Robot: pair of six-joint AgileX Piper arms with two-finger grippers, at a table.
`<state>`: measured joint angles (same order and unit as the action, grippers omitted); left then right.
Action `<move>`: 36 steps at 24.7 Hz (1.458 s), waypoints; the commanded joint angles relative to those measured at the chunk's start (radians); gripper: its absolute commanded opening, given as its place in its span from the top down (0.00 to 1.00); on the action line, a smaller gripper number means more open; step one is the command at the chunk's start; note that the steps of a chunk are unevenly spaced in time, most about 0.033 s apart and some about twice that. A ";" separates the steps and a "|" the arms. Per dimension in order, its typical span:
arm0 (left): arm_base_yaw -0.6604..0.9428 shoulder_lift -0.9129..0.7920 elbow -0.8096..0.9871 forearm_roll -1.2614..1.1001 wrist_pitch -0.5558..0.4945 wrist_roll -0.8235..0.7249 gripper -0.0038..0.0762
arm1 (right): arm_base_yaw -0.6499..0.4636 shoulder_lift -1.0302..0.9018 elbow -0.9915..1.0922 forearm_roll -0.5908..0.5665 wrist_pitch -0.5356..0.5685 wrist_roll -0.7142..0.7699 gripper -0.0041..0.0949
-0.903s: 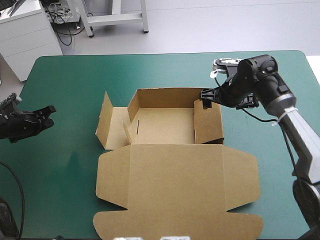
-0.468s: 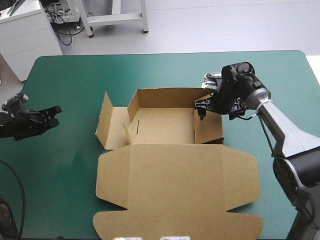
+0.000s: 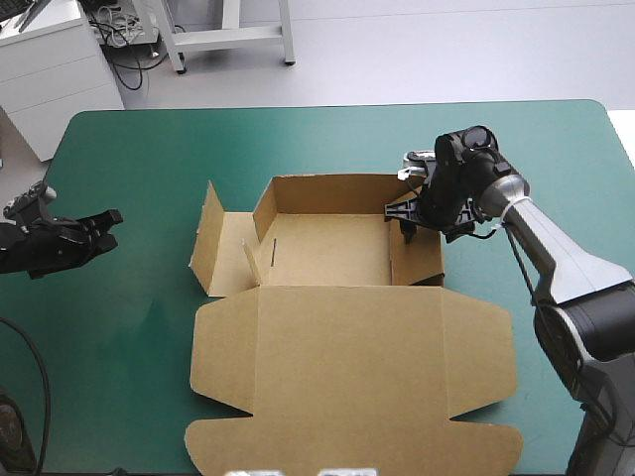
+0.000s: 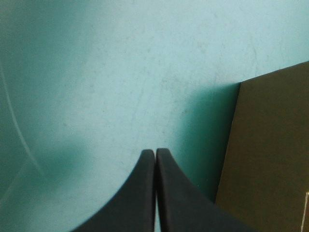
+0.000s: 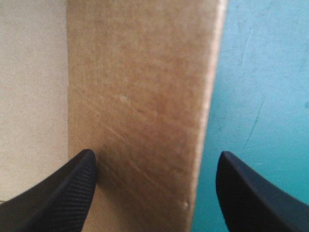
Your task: Fold the box
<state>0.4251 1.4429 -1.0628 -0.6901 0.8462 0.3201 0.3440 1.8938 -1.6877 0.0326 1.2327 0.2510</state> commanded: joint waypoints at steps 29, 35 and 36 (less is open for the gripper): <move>-0.014 -0.028 -0.025 -0.019 -0.023 0.053 0.98 | -0.043 -0.312 0.045 0.078 0.015 -0.170 0.98; -0.012 -0.028 -0.025 0.054 -0.005 0.046 0.98 | -0.043 -0.514 0.045 0.192 -0.008 -0.251 0.98; -0.012 -0.028 -0.025 0.054 -0.003 0.046 0.98 | -0.043 -0.531 0.045 0.200 -0.014 -0.260 0.98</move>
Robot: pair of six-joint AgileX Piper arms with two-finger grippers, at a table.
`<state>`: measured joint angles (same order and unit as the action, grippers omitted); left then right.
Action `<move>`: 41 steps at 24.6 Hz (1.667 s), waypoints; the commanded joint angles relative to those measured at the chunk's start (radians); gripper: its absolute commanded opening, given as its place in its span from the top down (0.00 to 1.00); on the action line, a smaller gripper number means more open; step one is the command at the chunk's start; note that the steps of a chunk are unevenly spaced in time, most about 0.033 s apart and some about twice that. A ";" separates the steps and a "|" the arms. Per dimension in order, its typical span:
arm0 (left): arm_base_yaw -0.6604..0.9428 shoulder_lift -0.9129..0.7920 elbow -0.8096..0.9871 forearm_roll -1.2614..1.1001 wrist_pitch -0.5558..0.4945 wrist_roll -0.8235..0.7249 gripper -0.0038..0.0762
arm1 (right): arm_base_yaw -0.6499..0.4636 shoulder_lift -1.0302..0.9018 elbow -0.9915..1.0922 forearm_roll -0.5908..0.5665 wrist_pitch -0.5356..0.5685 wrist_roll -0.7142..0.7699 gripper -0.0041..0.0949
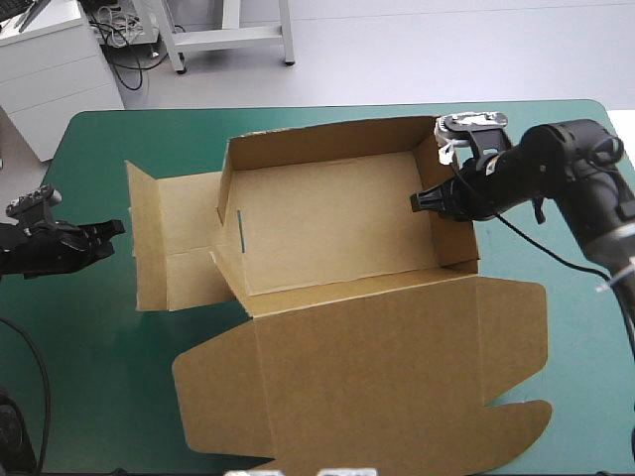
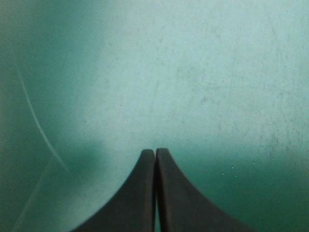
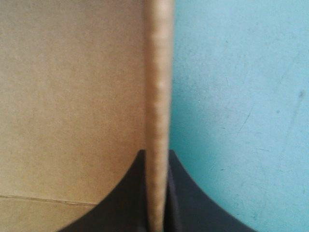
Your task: Fold the box
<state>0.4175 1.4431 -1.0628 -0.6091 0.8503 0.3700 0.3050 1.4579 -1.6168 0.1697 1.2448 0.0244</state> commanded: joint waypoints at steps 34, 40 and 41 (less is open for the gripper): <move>-0.187 0.037 -0.076 -0.658 0.450 0.423 0.31 | -0.012 -0.001 -0.026 0.093 -0.292 -0.076 0.98; -0.196 0.002 -0.127 -0.660 0.453 0.434 0.31 | -0.045 0.026 -0.026 0.103 -0.315 -0.071 0.98; -0.196 -0.008 -0.132 -0.664 0.453 0.434 0.31 | -0.051 0.028 -0.026 0.098 -0.315 -0.064 0.98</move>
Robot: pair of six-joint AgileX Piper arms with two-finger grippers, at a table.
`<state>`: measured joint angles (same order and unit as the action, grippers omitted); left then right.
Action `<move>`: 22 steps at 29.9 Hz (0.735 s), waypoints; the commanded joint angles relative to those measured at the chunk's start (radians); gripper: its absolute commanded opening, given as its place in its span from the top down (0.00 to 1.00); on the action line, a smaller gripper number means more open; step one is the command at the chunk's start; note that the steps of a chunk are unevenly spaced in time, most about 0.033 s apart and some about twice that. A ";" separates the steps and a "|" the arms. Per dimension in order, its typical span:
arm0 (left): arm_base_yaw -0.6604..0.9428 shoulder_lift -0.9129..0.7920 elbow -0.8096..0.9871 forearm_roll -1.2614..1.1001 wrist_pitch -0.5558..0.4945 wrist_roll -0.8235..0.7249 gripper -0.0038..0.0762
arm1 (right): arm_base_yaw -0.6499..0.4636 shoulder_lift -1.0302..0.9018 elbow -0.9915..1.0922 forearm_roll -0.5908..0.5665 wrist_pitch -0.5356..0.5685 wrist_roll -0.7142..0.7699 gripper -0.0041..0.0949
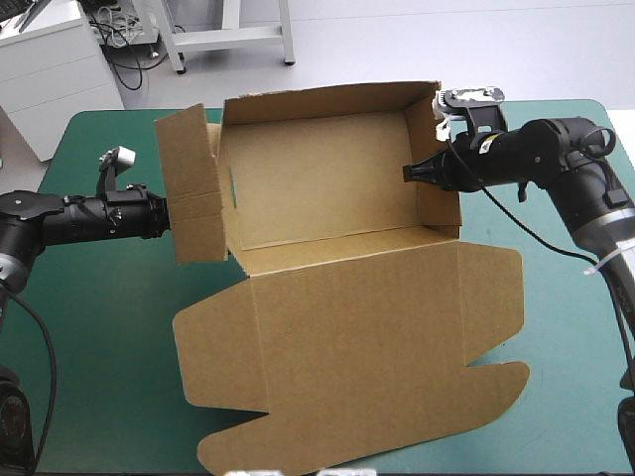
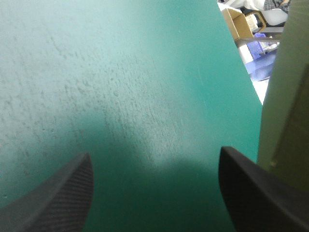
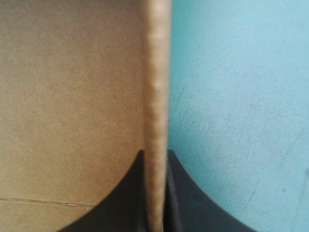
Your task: Fold the box
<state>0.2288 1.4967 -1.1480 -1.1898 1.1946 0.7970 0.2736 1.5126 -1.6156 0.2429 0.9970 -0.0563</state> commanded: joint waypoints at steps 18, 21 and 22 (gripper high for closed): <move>-0.121 -0.179 -0.070 -0.220 0.107 0.040 0.31 | -0.033 -0.010 -0.027 0.012 -0.097 0.019 0.98; -0.142 -0.179 -0.070 -0.220 0.107 0.038 0.31 | -0.033 -0.010 -0.027 0.012 -0.099 0.019 0.98; -0.148 -0.179 -0.070 -0.220 0.107 0.038 0.31 | -0.033 -0.010 -0.027 0.012 -0.099 0.019 0.98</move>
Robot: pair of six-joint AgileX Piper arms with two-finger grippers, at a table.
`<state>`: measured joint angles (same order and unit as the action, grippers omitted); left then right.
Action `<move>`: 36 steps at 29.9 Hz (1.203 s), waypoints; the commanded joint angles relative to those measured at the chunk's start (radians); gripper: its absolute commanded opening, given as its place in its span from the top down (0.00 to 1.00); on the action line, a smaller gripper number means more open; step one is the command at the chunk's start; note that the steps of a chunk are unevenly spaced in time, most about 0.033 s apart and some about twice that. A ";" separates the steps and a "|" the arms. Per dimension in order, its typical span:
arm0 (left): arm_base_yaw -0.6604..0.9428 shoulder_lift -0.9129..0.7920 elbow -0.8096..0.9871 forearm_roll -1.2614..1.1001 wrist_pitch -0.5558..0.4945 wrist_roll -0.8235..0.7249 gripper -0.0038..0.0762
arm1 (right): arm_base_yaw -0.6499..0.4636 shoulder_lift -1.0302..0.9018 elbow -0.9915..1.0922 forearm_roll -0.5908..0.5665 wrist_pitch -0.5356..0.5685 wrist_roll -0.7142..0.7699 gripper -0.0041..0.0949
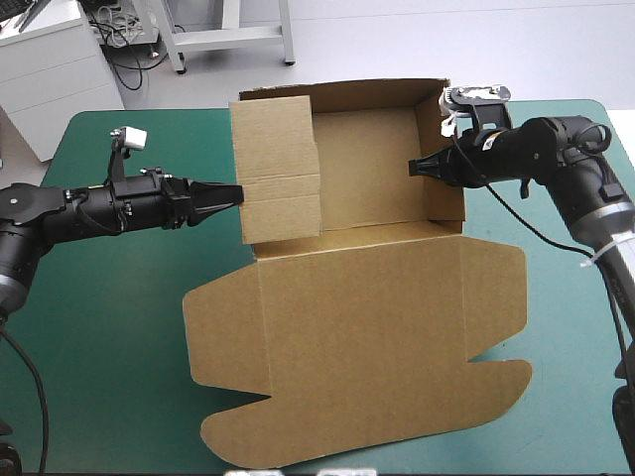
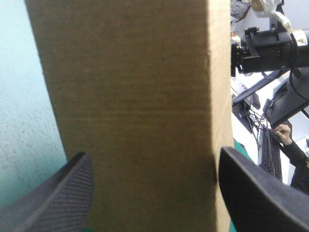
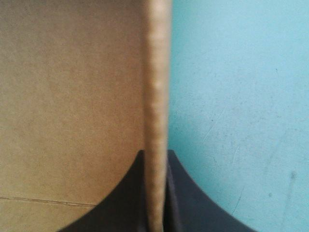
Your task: Fold the box
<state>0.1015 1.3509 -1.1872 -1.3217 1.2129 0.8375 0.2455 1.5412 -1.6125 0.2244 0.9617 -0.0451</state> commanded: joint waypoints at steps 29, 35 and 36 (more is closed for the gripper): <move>-0.248 -0.031 -0.132 0.454 -0.361 -0.506 0.31 | 0.101 -0.042 -0.030 -0.087 -0.086 0.087 0.96; -0.389 -0.031 -0.132 0.770 -0.475 -0.794 0.31 | 0.178 -0.062 -0.030 -0.224 -0.054 0.177 0.96; -0.412 -0.031 -0.132 0.829 -0.486 -0.838 0.31 | 0.191 -0.067 -0.030 -0.257 -0.054 0.199 0.96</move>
<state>-0.2531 1.3518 -1.2850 -0.6072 0.8121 0.1331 0.4037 1.5359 -1.6116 0.0170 0.9565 0.0980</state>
